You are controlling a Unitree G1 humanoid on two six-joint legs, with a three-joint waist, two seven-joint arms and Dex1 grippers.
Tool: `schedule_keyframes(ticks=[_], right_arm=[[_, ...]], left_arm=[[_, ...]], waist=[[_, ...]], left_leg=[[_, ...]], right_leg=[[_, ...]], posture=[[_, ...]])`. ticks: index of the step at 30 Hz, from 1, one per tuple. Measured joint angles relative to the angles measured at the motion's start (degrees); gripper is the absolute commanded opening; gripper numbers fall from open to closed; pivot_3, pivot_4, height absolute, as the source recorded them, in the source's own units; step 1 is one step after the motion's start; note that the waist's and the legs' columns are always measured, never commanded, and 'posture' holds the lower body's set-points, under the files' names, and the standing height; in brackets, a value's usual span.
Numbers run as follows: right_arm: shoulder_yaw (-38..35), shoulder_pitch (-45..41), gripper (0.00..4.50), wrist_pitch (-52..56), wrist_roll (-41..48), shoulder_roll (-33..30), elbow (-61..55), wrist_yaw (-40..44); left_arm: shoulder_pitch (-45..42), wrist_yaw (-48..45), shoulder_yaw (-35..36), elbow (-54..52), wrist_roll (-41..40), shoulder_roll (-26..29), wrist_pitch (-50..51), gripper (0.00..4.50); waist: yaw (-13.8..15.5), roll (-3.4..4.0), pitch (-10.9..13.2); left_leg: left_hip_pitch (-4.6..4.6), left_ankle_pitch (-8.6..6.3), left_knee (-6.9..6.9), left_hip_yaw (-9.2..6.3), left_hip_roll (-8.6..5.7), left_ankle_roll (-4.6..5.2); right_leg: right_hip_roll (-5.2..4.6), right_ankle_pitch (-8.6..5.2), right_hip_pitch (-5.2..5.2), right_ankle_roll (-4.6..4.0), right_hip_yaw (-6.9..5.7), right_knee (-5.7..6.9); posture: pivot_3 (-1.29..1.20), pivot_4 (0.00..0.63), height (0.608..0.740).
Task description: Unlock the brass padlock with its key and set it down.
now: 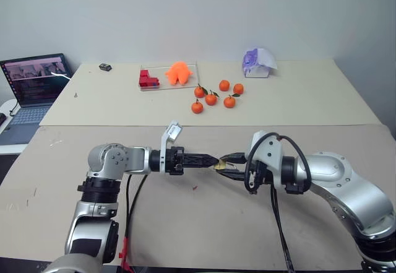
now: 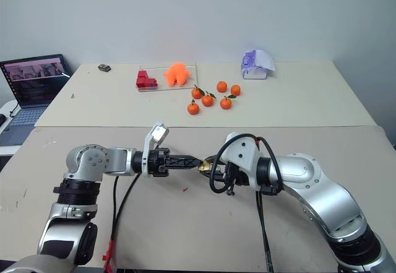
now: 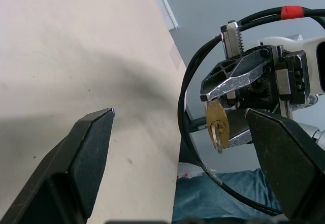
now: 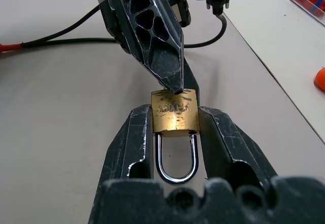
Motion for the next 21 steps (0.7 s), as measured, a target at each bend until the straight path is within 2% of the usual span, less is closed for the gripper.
schedule_keyframes(ticks=[8, 9, 10, 12, 13, 14, 17, 18, 19, 20, 21], right_arm=[[0.12, -0.31, 0.92, 0.00, -0.04, 0.35, 0.00, -0.09], [0.13, -0.31, 0.92, 0.00, -0.04, 0.36, 0.00, -0.11], [0.13, -0.31, 0.92, 0.00, -0.04, 0.36, 0.00, -0.12], [0.13, -0.31, 0.92, 0.00, -0.05, 0.36, 0.00, -0.22], [0.13, -0.31, 0.92, 0.00, -0.06, 0.36, 0.00, -0.31], [0.16, -0.31, 0.92, 0.05, -0.07, 0.36, 0.01, -0.35], [0.44, -0.31, 0.92, 0.19, -0.09, 0.36, 0.05, -0.41], [0.50, -0.31, 0.92, 0.19, -0.10, 0.36, 0.05, -0.41], [0.62, -0.31, 0.92, 0.19, -0.10, 0.35, 0.07, -0.41], [0.85, -0.31, 0.92, 0.19, -0.13, 0.31, 0.03, -0.41], [1.03, -0.31, 0.92, 0.19, -0.15, 0.30, -0.02, -0.43]], left_arm=[[-0.44, 0.79, 0.21, 0.00, -0.02, -1.85, 0.55, 4.42], [-0.53, 0.79, 0.22, -0.01, -0.03, -1.85, 0.61, 3.89], [-0.53, 0.78, 0.22, -0.01, -0.03, -1.85, 0.65, 3.78], [-0.53, 0.74, 0.18, -0.01, -0.03, -1.85, 0.94, 3.07], [-0.53, 0.69, 0.05, -0.06, -0.03, -1.85, 1.28, 2.57], [-0.53, 0.57, -0.03, -0.15, -0.12, -1.87, 1.53, 2.36], [-0.53, -0.26, -0.06, -0.67, -1.09, -1.91, 2.00, 1.28], [-0.53, -0.54, -0.06, -0.89, -1.35, -1.89, 2.31, 0.75], [-0.53, -0.78, -0.07, -1.06, -1.65, -1.83, 2.68, 0.58], [-0.53, -0.95, -0.12, -1.22, -1.96, -1.67, 3.05, 0.16], [-0.52, -0.95, -0.15, -1.22, -2.05, -1.53, 3.32, 0.04]], waist=[[0.00, -0.03, 0.02], [-0.01, -0.03, 0.02], [-0.01, -0.04, 0.02], [-0.01, -0.05, 0.03], [0.00, -0.05, 0.03], [-0.01, -0.05, 0.03], [-0.02, -0.05, 0.03], [-0.02, -0.06, 0.04], [-0.02, -0.07, 0.04], [-0.04, -0.07, 0.04], [-0.05, -0.07, 0.04]], left_leg=[[0.00, 0.15, -0.01, -0.01, -0.01, -0.25], [0.00, 0.15, -0.01, -0.01, -0.01, -0.26], [0.00, 0.16, -0.01, -0.01, -0.01, -0.27], [0.00, 0.17, -0.01, -0.02, -0.01, -0.28], [0.00, 0.17, -0.02, -0.01, -0.01, -0.28], [0.00, 0.17, -0.02, -0.01, -0.01, -0.28], [-0.01, 0.17, -0.02, -0.01, -0.01, -0.29], [0.00, 0.17, -0.02, -0.01, -0.01, -0.30], [0.00, 0.18, -0.02, -0.02, -0.01, -0.30], [0.00, 0.18, -0.02, -0.01, 0.00, -0.30], [0.00, 0.18, -0.02, -0.01, -0.01, -0.30]], right_leg=[[0.00, 0.00, 0.03, 0.00, -0.01, -0.01], [-0.01, 0.00, 0.04, 0.00, -0.01, -0.01], [-0.01, 0.00, 0.04, 0.00, 0.00, -0.01], [-0.01, 0.00, 0.04, 0.00, -0.01, -0.01], [-0.01, 0.00, 0.04, 0.00, -0.01, -0.01], [-0.01, 0.00, 0.04, 0.00, -0.01, -0.01], [-0.01, 0.00, 0.04, 0.00, -0.01, -0.02], [-0.01, 0.00, 0.04, 0.00, -0.01, -0.02], [-0.01, 0.00, 0.03, 0.01, -0.01, -0.01], [-0.01, 0.00, 0.04, 0.01, -0.01, -0.01], [-0.01, 0.00, 0.04, 0.01, -0.01, -0.01]], posture=[[0.00, 0.150, 0.735], [0.00, 0.150, 0.735], [0.00, 0.150, 0.735], [0.00, 0.150, 0.735], [0.00, 0.150, 0.735], [0.00, 0.150, 0.735], [0.00, 0.150, 0.735], [0.00, 0.150, 0.735], [0.00, 0.150, 0.735], [0.00, 0.150, 0.735], [0.00, 0.150, 0.735]])
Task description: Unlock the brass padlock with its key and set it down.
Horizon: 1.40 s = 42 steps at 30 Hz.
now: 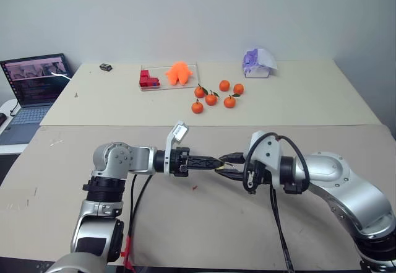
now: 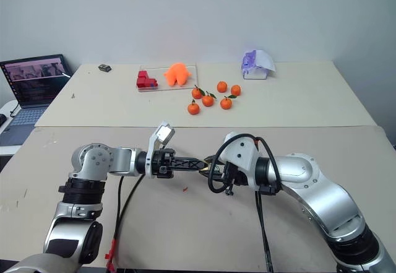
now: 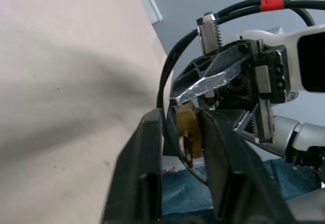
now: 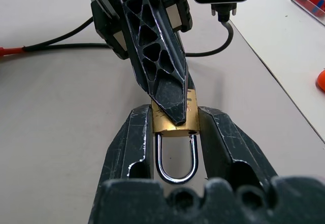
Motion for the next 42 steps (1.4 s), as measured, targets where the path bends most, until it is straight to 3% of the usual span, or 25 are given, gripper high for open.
schedule_keyframes(ticks=[10, 12, 13, 20, 27, 31, 40, 42], right_arm=[[0.76, 0.00, 0.92, 0.00, 0.11, -0.01, -0.38, 0.52], [0.78, 0.00, 1.92, 0.00, 0.09, -0.01, -0.38, 0.52], [0.78, 0.00, 2.05, 0.00, 0.08, -0.01, -0.37, 0.52], [0.59, -0.03, 4.44, -0.01, -0.71, -0.73, -0.06, -0.14], [-5.11, 0.11, 4.44, 2.93, 2.39, -5.33, -0.83, 0.77], [-6.64, 1.05, 3.41, 2.73, 2.37, -5.53, 0.79, 0.65], [-5.54, 0.90, 0.26, 2.32, 2.48, -2.07, 0.91, 0.52], [-5.13, 0.43, 0.05, 2.31, 2.48, -1.38, 0.91, 0.55]], left_arm=[[0.28, -0.74, -0.60, -1.70, -0.40, 1.57, 1.72, 0.04], [0.27, -0.74, -0.61, -1.70, -0.38, 1.58, 1.72, 0.04], [0.27, -0.78, -0.61, -1.70, -0.37, 1.60, 1.72, 0.04], [0.00, -0.90, -1.44, -1.23, -0.02, 1.83, 1.56, 0.04], [-2.27, -1.60, -1.19, 2.16, 1.26, 4.28, -1.42, 0.04], [-2.98, -2.45, -1.02, 3.76, 2.18, 5.39, -2.98, 0.04], [-3.57, -2.84, -1.07, 3.94, 2.20, 5.41, -3.07, 0.04], [-3.57, -2.73, -1.05, 3.93, 2.19, 5.25, -3.05, 0.04]], waist=[[0.02, -0.03, 0.02], [0.00, -0.03, 0.02], [-0.02, -0.03, 0.02], [-0.01, -0.04, 0.02], [0.04, -0.06, 0.04], [-0.04, -0.08, 0.05], [-0.02, -0.08, 0.05], [-0.02, -0.08, 0.05]], left_leg=[[0.01, 0.02, 0.00, -0.01, 0.00, -0.03], [0.01, 0.02, 0.00, -0.01, 0.00, -0.03], [0.01, 0.02, -0.01, -0.01, 0.00, -0.03], [0.01, 0.02, -0.01, 0.00, 0.00, -0.03], [0.00, 0.02, -0.02, -0.02, -0.03, -0.03], [0.00, 0.01, -0.05, -0.01, -0.03, -0.03], [0.00, 0.02, -0.04, -0.03, -0.02, -0.03], [0.00, 0.02, -0.04, -0.02, -0.03, -0.03]], right_leg=[[-0.01, 0.00, 0.00, 0.00, -0.01, -0.01], [-0.01, 0.00, 0.00, 0.00, -0.01, -0.01], [-0.01, 0.00, 0.00, 0.00, -0.01, -0.01], [-0.01, 0.00, -0.01, 0.00, -0.01, -0.02], [-0.03, 0.00, -0.02, 0.00, -0.02, -0.03], [-0.03, 0.00, -0.03, 0.00, -0.01, -0.04], [-0.03, 0.00, -0.04, 0.00, -0.03, -0.04], [-0.03, 0.00, -0.04, 0.00, -0.02, -0.03]], posture=[[0.00, 0.150, 0.735], [0.00, 0.150, 0.735], [0.00, 0.150, 0.735], [0.00, 0.150, 0.735], [0.00, 0.150, 0.735], [0.00, 0.150, 0.735], [0.00, 0.150, 0.735], [0.00, 0.150, 0.735]])
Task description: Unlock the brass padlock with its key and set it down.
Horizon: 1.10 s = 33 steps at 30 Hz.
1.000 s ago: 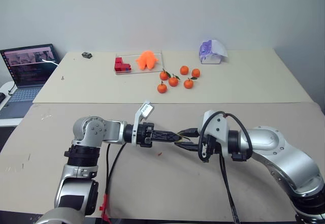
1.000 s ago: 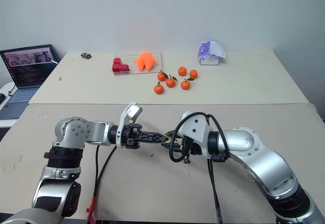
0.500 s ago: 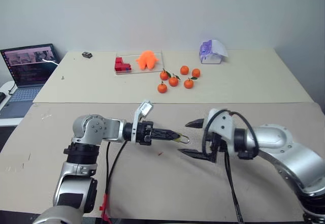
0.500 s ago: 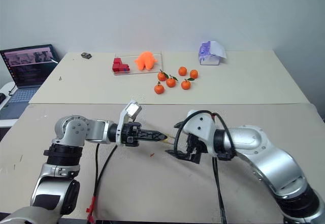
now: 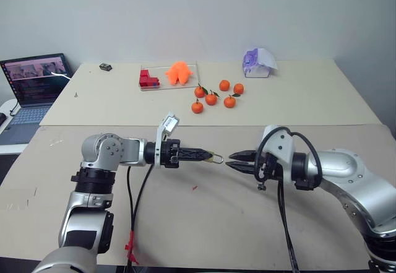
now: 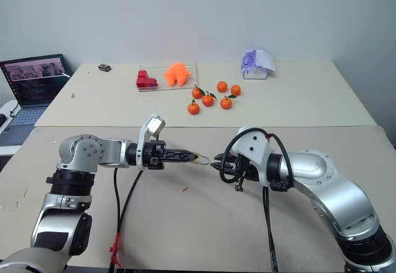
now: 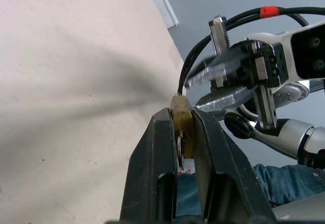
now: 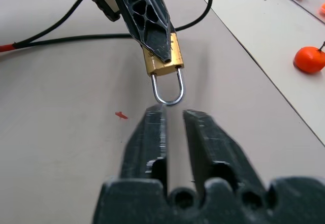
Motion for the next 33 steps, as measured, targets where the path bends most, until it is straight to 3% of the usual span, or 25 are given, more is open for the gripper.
schedule_keyframes(ticks=[33], right_arm=[[6.57, 0.11, 0.05, -5.82, -5.03, 2.72, 4.77, -0.48]], left_arm=[[1.26, 4.72, 5.12, -5.39, -2.87, -1.82, 6.67, 0.04]], waist=[[0.05, 0.06, -0.04]], left_leg=[[0.00, 0.09, -0.01, -0.02, -0.01, -0.15]], right_leg=[[-0.02, 0.00, -0.02, 0.00, -0.01, 0.02]], posture=[[0.00, 0.150, 0.735]])
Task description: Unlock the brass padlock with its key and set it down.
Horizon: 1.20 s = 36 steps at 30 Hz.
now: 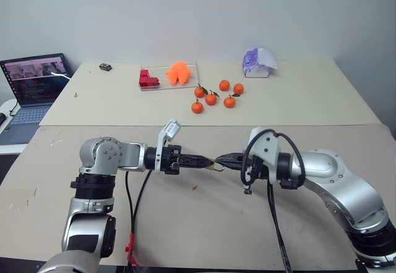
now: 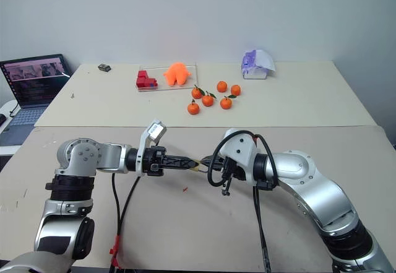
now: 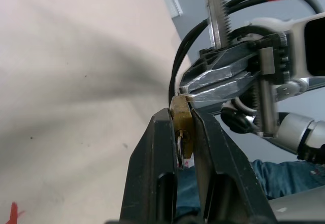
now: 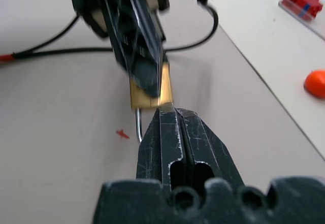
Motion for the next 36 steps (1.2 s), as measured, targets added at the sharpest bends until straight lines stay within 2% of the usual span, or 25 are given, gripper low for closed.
schedule_keyframes(ticks=[14, 22, 31, 34, 36], right_arm=[[-0.37, 0.06, 0.05, -0.20, -0.08, -0.53, 0.45, 1.57], [-1.26, 2.27, 0.05, 5.60, 7.73, -0.65, -1.99, 3.27], [-1.65, 4.31, 0.05, 5.15, 7.45, -6.08, -2.09, 4.09], [-4.38, 4.48, 0.72, 3.03, 6.16, -9.66, 0.72, 5.78], [-6.74, 3.66, 1.40, 3.02, 6.64, -9.98, 1.86, 5.90]], left_arm=[[-0.25, 2.03, 0.93, -0.32, -1.75, -0.83, 0.79, 0.04], [-0.79, 2.17, 0.90, -0.31, -1.69, -1.35, -0.05, 0.04], [-0.78, 2.17, 0.78, -0.85, -1.68, -1.21, -0.29, 0.04], [0.48, 2.15, 0.58, -1.13, -1.33, -0.02, -1.01, 0.04], [1.00, 2.16, 0.56, -1.13, -1.04, 0.33, -1.69, 0.04]], waist=[[-0.06, -0.02, 0.01], [-0.02, -0.03, 0.02], [-0.06, -0.03, 0.02], [-0.08, -0.02, 0.03], [-0.09, -0.01, 0.04]], left_leg=[[0.00, 0.04, -0.03, -0.02, 0.00, -0.07], [-0.02, 0.04, -0.05, -0.03, 0.00, -0.08], [-0.01, 0.04, -0.06, -0.02, -0.01, -0.08], [0.01, 0.04, -0.05, 0.00, -0.03, -0.08], [0.00, 0.04, -0.06, -0.01, -0.02, -0.08]], right_leg=[[0.00, 0.00, 0.00, 0.00, 0.00, 0.00], [0.00, 0.00, 0.02, 0.00, -0.01, 0.01], [0.01, 0.00, 0.04, 0.01, 0.00, -0.01], [0.00, 0.00, 0.04, 0.01, 0.02, -0.02], [0.00, 0.00, 0.04, 0.00, 0.01, -0.01]], posture=[[0.00, 0.150, 0.735], [0.00, 0.150, 0.735], [0.00, 0.150, 0.735], [0.00, 0.150, 0.735], [0.00, 0.150, 0.735]])
